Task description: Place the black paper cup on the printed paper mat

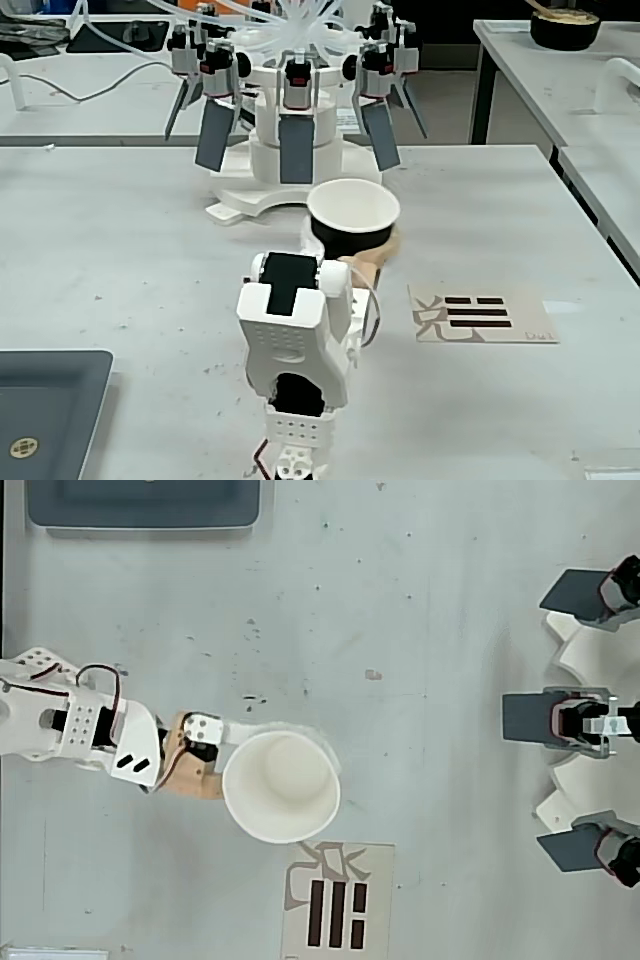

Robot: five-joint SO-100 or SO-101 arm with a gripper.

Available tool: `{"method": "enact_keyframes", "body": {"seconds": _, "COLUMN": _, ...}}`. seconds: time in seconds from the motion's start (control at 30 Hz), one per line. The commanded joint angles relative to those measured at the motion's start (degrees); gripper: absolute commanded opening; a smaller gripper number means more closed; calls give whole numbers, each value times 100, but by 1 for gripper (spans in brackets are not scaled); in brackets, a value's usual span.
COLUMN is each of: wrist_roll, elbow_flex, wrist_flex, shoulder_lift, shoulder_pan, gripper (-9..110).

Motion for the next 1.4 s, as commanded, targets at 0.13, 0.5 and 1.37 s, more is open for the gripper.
{"method": "enact_keyframes", "body": {"seconds": 0.13, "wrist_roll": -18, "elbow_flex": -79, "wrist_flex": 53, "shoulder_lift": 176, "shoulder_pan": 712, "gripper": 8}}
{"method": "enact_keyframes", "body": {"seconds": 0.5, "wrist_roll": -325, "elbow_flex": -1037, "wrist_flex": 88, "shoulder_lift": -677, "shoulder_pan": 1564, "gripper": 5}}
{"method": "enact_keyframes", "body": {"seconds": 1.37, "wrist_roll": -352, "elbow_flex": -4913, "wrist_flex": -308, "shoulder_lift": -4729, "shoulder_pan": 2188, "gripper": 6}}
